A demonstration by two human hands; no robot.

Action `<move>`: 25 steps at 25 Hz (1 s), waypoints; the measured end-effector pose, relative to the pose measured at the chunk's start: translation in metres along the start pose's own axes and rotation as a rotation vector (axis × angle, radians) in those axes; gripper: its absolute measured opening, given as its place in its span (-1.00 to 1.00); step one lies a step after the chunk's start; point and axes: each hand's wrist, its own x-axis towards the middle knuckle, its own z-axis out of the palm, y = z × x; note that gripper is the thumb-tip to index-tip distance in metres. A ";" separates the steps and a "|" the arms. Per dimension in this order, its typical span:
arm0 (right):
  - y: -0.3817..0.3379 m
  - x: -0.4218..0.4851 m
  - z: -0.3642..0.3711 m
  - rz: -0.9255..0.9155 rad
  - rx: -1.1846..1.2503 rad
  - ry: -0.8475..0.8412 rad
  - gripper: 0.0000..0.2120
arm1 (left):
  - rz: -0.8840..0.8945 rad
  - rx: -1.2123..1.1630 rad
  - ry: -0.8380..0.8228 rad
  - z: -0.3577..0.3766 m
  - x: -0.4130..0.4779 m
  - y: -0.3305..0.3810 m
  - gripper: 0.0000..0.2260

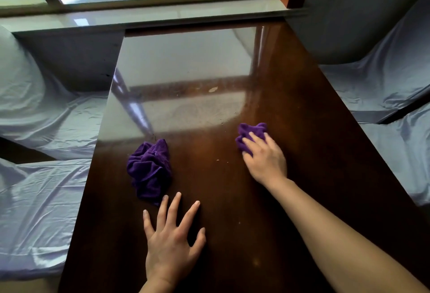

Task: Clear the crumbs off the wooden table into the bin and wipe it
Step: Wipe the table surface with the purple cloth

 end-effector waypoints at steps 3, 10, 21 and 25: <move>-0.036 -0.027 0.013 -0.373 -0.029 -0.056 -0.54 | 0.009 -0.025 0.026 0.001 0.000 -0.001 -0.45; 0.004 -0.099 0.014 -0.827 -0.110 -0.176 -0.45 | 0.008 -0.069 0.061 0.003 0.000 -0.003 -0.50; -0.080 0.015 0.026 -0.379 -0.058 -0.030 -0.49 | 0.002 -0.067 0.107 0.000 0.003 -0.001 -0.50; -0.055 -0.031 0.025 -0.709 -0.075 -0.094 -0.47 | 0.017 -0.072 0.155 0.003 0.005 -0.002 -0.50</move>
